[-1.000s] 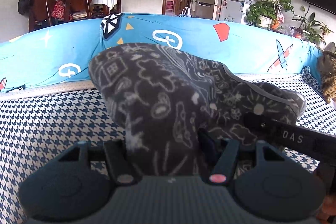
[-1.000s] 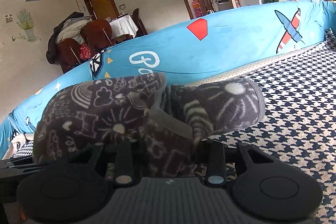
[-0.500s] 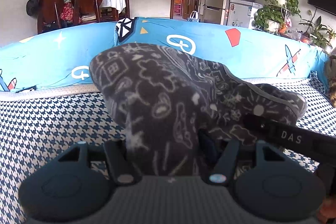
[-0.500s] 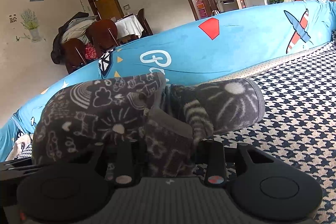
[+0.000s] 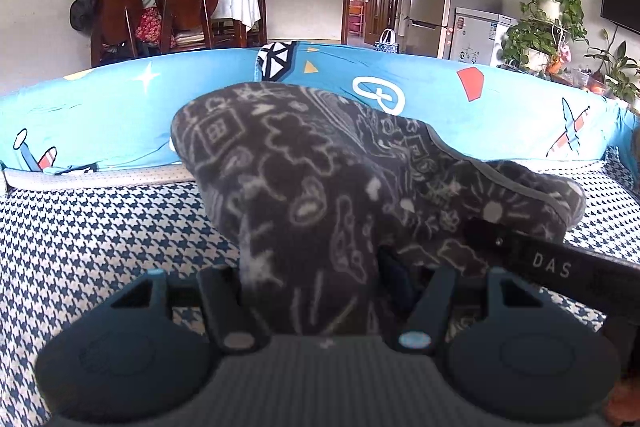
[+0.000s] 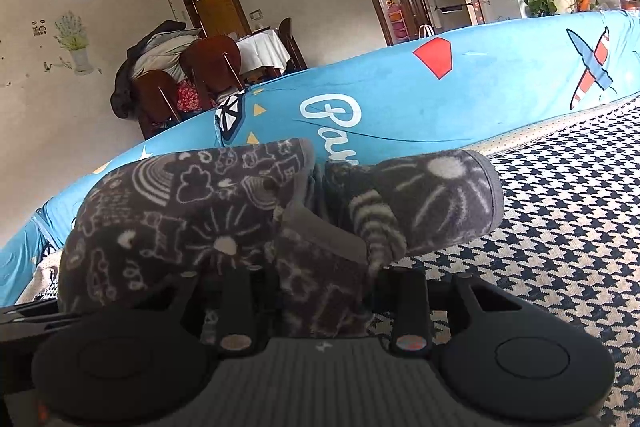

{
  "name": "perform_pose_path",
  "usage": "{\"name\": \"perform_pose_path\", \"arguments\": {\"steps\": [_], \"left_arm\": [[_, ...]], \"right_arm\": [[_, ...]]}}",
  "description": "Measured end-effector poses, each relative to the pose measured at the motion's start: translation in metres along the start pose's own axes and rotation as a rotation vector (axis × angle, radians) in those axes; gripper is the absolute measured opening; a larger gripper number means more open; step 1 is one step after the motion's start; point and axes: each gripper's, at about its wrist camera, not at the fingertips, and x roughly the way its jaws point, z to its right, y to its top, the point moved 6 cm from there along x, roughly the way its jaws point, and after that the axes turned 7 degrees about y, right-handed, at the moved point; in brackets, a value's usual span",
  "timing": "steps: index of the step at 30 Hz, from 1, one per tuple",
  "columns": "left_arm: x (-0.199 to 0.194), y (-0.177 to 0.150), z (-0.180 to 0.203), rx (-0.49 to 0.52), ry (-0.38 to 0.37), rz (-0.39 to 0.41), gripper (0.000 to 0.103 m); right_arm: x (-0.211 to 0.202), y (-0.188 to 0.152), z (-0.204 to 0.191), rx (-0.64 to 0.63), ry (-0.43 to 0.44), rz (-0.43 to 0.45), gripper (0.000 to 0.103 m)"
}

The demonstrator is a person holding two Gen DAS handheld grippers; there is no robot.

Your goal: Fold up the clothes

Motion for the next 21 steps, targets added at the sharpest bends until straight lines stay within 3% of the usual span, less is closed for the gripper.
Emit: {"name": "perform_pose_path", "arguments": {"steps": [21], "left_arm": [[-0.005,0.001,-0.036,-0.036,0.054,0.009,0.060]], "right_arm": [[0.008,-0.012,-0.034,-0.019,0.038,-0.016,0.036]]}}
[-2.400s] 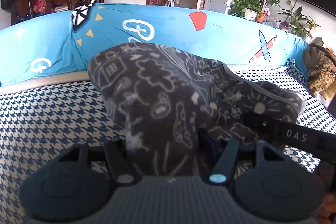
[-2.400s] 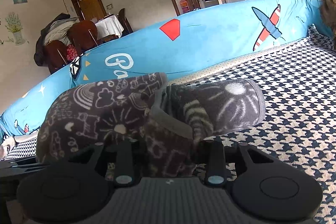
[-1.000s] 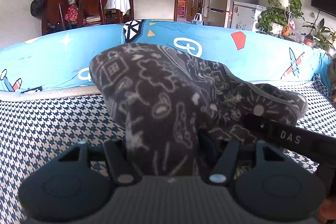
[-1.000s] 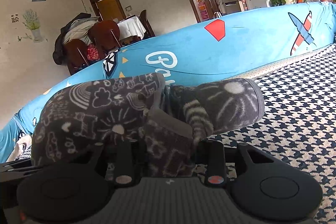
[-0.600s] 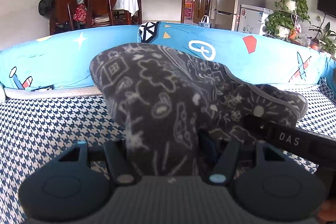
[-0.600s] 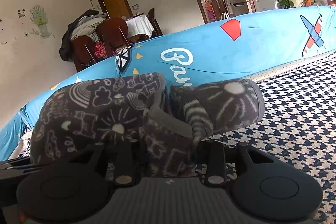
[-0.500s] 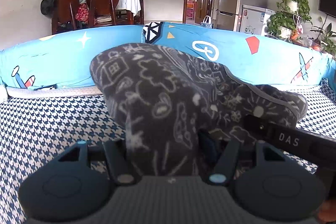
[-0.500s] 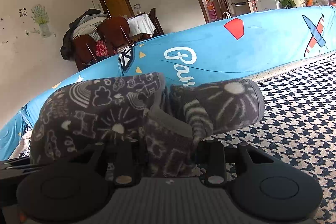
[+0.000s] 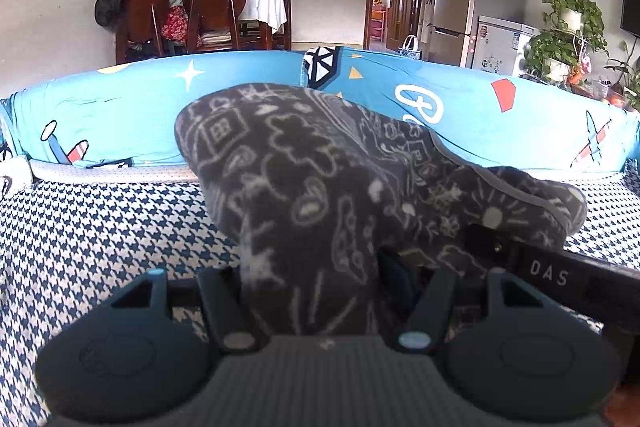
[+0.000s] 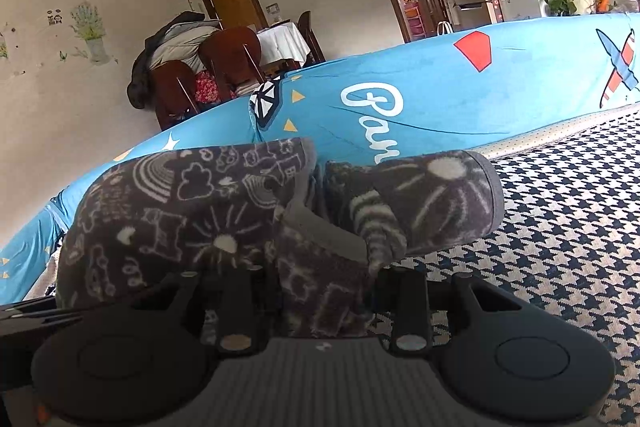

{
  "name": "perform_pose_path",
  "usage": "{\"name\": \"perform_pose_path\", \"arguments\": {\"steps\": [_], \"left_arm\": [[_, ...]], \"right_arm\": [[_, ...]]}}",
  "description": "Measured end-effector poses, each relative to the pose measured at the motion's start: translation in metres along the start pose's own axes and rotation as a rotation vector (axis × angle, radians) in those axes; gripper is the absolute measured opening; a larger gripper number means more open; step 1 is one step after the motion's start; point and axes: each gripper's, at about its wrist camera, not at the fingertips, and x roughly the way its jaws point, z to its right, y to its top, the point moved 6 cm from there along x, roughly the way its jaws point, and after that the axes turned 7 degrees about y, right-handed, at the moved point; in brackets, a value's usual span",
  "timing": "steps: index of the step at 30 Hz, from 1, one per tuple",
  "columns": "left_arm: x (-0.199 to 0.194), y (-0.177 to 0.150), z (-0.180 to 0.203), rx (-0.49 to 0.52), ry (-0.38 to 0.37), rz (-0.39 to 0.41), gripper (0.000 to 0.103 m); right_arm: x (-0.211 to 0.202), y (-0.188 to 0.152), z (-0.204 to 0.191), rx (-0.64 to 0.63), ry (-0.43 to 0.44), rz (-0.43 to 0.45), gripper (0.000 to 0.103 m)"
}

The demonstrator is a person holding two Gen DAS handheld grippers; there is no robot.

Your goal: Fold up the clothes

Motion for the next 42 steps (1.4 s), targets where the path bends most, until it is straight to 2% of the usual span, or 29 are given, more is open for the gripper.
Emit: {"name": "perform_pose_path", "arguments": {"steps": [18,26,31,42], "left_arm": [[0.006,-0.007,-0.033,-0.025,0.057,-0.002,0.060],[0.019,0.004,-0.057,-0.053,0.092,0.028,0.060],[0.034,0.009,-0.070,-0.069,0.109,0.025,0.060],[0.087,0.015,-0.080,-0.072,0.090,0.015,0.061]], "right_arm": [[0.017,-0.013,-0.027,-0.020,0.038,-0.035,0.036],[0.033,-0.007,-0.032,-0.051,0.058,-0.023,0.036],[0.050,-0.007,-0.035,-0.064,0.066,-0.022,0.036],[0.089,-0.007,-0.020,-0.047,0.039,-0.029,0.036]]}}
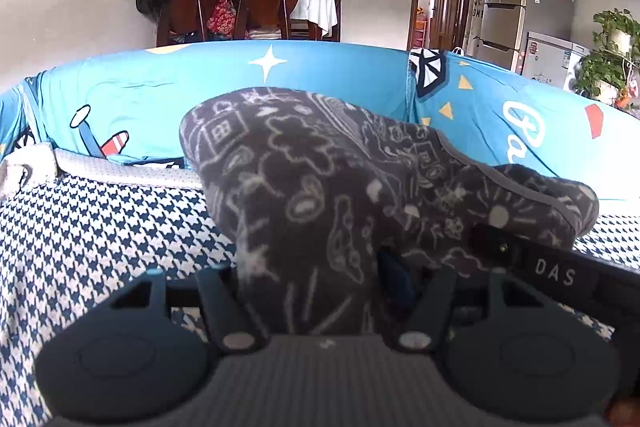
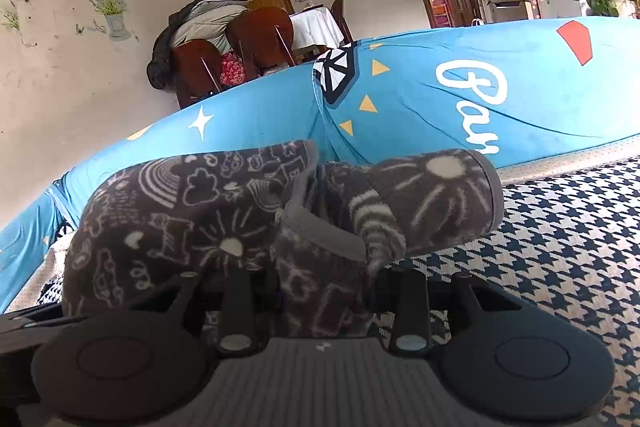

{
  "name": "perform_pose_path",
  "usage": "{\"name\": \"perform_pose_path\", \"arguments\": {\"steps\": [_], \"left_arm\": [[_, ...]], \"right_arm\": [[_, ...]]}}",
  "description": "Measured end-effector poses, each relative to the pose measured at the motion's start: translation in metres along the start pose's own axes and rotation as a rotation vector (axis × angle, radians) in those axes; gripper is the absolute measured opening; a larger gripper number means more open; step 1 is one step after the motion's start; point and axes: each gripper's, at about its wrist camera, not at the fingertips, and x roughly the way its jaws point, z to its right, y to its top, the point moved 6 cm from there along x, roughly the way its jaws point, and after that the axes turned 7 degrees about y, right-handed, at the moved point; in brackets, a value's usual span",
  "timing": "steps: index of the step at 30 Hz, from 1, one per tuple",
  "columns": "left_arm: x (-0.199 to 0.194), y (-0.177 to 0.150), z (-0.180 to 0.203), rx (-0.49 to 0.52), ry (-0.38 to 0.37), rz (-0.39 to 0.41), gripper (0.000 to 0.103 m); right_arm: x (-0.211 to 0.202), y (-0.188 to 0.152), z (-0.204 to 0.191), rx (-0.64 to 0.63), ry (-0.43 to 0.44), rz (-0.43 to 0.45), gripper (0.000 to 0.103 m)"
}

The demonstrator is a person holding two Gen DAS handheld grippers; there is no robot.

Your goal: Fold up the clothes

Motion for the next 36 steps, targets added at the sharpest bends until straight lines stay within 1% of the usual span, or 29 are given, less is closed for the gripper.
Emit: {"name": "perform_pose_path", "arguments": {"steps": [3,7,9,11,13,14,16,17,18,19,22,24,26,28,31,32,35,36], "left_arm": [[0.016,0.003,0.000,0.013,-0.005,-0.002,0.061],[0.033,0.009,0.006,0.073,-0.011,0.021,0.061],[0.042,0.010,0.007,0.075,-0.020,0.013,0.062],[0.053,0.010,0.008,0.058,-0.027,-0.011,0.062],[0.065,0.006,0.006,0.042,-0.030,-0.044,0.065],[0.070,0.003,0.005,0.031,-0.030,-0.059,0.069],[0.074,0.000,-0.002,-0.011,-0.029,-0.083,0.081],[0.075,-0.001,-0.007,-0.034,-0.028,-0.093,0.084],[0.075,-0.002,-0.011,-0.056,-0.027,-0.103,0.089],[0.075,-0.001,-0.015,-0.082,-0.031,-0.111,0.090],[0.066,0.005,-0.027,-0.162,-0.058,-0.115,0.094],[0.056,0.012,-0.035,-0.199,-0.058,-0.089,0.096],[0.047,0.020,-0.043,-0.220,-0.039,-0.060,0.097],[0.042,0.026,-0.053,-0.243,-0.021,-0.039,0.097],[0.040,0.030,-0.065,-0.272,0.006,-0.032,0.097],[0.042,0.029,-0.068,-0.279,0.018,-0.037,0.097],[0.048,0.025,-0.073,-0.299,0.039,-0.055,0.097],[0.050,0.023,-0.073,-0.300,0.045,-0.060,0.097]], "right_arm": [[0.013,0.000,0.004,0.015,-0.002,0.004,0.036],[0.022,-0.001,0.018,0.058,-0.002,0.010,0.036],[0.027,-0.002,0.021,0.054,-0.007,0.012,0.036],[0.032,-0.003,0.026,0.061,-0.017,0.006,0.037],[0.037,-0.006,0.032,0.076,-0.033,-0.012,0.039],[0.039,-0.007,0.036,0.089,-0.042,-0.023,0.040],[0.041,-0.010,0.040,0.099,-0.052,-0.037,0.046],[0.040,-0.010,0.042,0.100,-0.052,-0.049,0.048],[0.039,-0.011,0.044,0.100,-0.052,-0.061,0.053],[0.036,-0.010,0.045,0.110,-0.051,-0.069,0.056],[0.024,-0.006,0.049,0.134,-0.058,-0.070,0.059],[0.015,-0.003,0.050,0.138,-0.062,-0.070,0.059],[0.005,-0.001,0.052,0.148,-0.082,-0.052,0.058],[-0.004,0.003,0.053,0.132,-0.107,-0.026,0.059],[-0.021,0.013,0.051,0.062,-0.158,0.049,0.058],[-0.025,0.017,0.050,0.052,-0.158,0.069,0.058],[-0.032,0.024,0.043,0.024,-0.100,0.091,0.056],[-0.032,0.023,0.038,0.006,-0.067,0.089,0.051]]}}
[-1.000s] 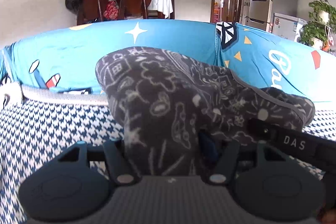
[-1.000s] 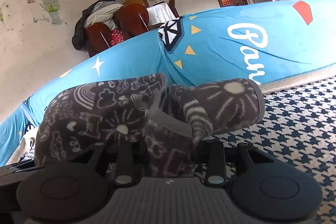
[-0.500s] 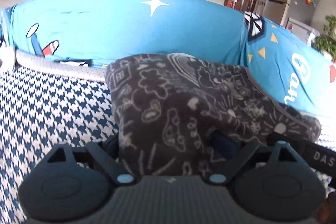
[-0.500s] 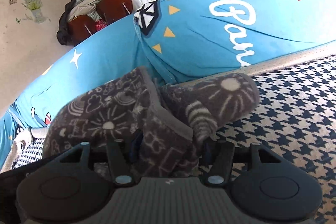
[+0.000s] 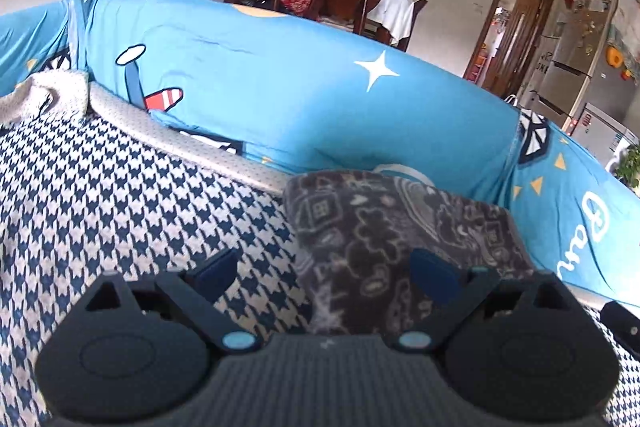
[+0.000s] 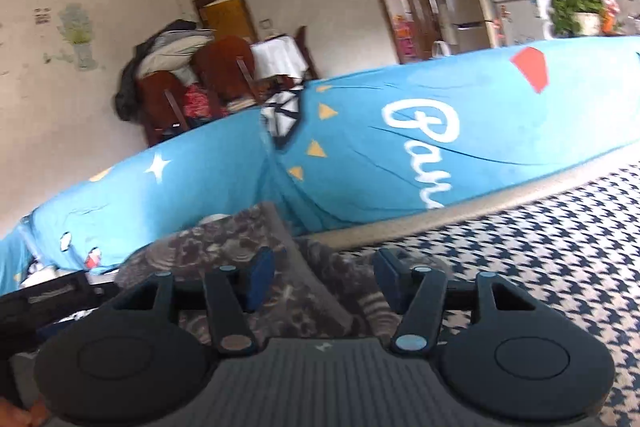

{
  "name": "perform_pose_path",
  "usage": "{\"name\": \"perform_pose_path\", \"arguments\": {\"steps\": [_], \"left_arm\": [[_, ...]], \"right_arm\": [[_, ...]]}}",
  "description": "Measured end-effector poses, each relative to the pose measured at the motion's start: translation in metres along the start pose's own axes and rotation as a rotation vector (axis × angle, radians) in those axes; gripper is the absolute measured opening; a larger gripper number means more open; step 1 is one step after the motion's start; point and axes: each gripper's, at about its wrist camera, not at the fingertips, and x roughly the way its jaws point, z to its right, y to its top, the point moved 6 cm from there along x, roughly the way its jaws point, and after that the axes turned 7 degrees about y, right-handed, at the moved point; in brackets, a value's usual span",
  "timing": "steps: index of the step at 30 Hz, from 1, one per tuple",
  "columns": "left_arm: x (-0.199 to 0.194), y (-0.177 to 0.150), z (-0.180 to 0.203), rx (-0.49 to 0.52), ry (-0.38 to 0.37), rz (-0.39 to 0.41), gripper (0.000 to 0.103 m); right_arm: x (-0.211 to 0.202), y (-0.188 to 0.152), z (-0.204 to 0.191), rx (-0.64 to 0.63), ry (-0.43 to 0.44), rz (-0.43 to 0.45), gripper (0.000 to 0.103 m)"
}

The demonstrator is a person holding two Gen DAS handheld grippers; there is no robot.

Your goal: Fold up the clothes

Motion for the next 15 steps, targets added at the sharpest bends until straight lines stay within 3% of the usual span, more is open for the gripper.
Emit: {"name": "perform_pose_path", "arguments": {"steps": [4,7,11,15], "left_arm": [[0.008,-0.004,-0.001,0.007,0.025,-0.007,0.097],[0.015,-0.006,-0.001,0.005,0.037,-0.015,0.098],[0.026,-0.010,0.000,-0.004,0.050,-0.034,0.102],[0.035,-0.014,0.001,-0.002,0.069,-0.052,0.102]], "right_arm": [[0.008,-0.010,-0.012,-0.011,0.116,-0.048,0.039],[0.016,-0.020,-0.017,-0.043,0.169,-0.085,0.036],[0.031,-0.032,-0.006,-0.045,0.119,-0.124,0.035],[0.043,-0.041,0.004,-0.033,0.083,-0.157,0.023]]}}
